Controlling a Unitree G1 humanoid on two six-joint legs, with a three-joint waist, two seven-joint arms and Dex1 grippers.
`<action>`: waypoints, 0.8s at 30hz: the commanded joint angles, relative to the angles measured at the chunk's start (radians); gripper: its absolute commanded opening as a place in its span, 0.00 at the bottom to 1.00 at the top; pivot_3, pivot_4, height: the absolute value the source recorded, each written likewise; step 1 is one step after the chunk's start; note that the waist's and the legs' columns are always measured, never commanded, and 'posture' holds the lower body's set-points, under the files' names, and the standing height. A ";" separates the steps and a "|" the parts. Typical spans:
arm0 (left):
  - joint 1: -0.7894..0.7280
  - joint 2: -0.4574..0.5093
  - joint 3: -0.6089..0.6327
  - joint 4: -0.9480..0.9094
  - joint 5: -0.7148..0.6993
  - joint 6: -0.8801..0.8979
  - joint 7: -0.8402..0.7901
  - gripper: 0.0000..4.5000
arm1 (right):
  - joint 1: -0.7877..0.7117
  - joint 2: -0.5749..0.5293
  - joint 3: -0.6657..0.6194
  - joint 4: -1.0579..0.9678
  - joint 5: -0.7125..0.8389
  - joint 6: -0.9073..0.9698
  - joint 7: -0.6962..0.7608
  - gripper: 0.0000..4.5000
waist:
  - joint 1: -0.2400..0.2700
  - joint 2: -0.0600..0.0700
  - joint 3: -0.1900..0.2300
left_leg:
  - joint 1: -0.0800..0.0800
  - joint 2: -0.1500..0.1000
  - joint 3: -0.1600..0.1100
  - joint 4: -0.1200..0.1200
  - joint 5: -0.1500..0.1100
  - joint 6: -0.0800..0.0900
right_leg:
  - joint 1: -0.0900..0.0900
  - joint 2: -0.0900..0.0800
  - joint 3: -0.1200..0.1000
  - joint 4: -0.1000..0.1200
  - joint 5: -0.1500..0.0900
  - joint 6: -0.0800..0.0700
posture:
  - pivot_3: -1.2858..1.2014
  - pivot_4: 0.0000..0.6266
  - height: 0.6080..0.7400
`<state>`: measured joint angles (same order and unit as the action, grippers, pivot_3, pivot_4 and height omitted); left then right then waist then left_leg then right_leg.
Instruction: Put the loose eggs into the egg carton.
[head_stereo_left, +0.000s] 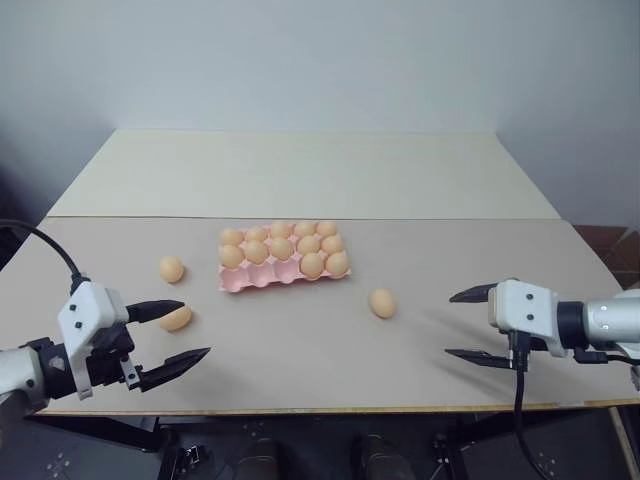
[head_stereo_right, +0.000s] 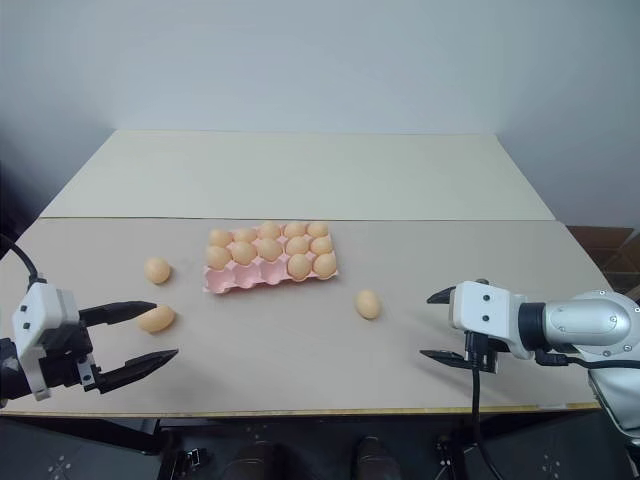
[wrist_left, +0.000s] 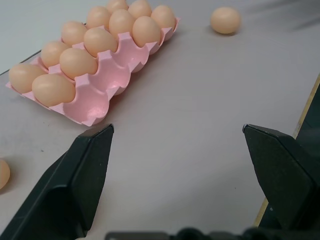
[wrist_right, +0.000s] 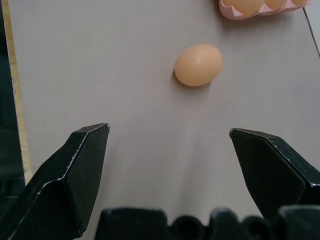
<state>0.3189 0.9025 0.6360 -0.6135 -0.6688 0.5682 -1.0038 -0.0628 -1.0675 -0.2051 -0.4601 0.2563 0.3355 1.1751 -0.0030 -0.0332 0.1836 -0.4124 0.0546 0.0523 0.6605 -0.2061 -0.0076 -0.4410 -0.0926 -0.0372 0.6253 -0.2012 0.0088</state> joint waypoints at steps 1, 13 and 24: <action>-0.004 -0.001 0.026 -0.009 0.008 -0.033 -0.003 1.00 | -0.042 0.001 0.005 0.002 0.004 -0.007 -0.025 1.00 | 0.000 0.000 0.000 | 0.000 0.000 0.000 0.000 0.000 0.000 | 0.000 0.000 0.000 0.000 0.000 0.000 | 0.52 0.24 1.00; -0.027 0.002 -0.014 -0.023 0.024 -0.022 0.031 1.00 | -0.316 0.268 0.323 0.132 -0.153 0.102 -0.283 1.00 | -0.006 -0.001 0.000 | -0.002 0.000 0.000 0.000 0.002 0.003 | -0.002 0.001 0.000 0.000 0.000 0.000 | 0.52 0.24 1.00; -0.015 -0.009 -0.019 -0.042 0.031 -0.026 0.039 1.00 | -0.334 0.393 0.415 0.221 -0.238 0.126 -0.380 1.00 | -0.002 -0.001 0.000 | -0.003 0.000 0.000 0.000 0.002 0.004 | -0.002 0.001 0.000 0.001 0.000 0.000 | 0.52 0.24 1.00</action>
<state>0.3035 0.8952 0.6082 -0.6263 -0.6379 0.5611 -0.9697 -0.3866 -0.6795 0.2228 -0.2340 0.0229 0.4667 0.8164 -0.0053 -0.0339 0.1835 -0.4153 0.0543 0.0522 0.6605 -0.2040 -0.0041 -0.4428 -0.0918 -0.0371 0.6262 -0.2010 0.0089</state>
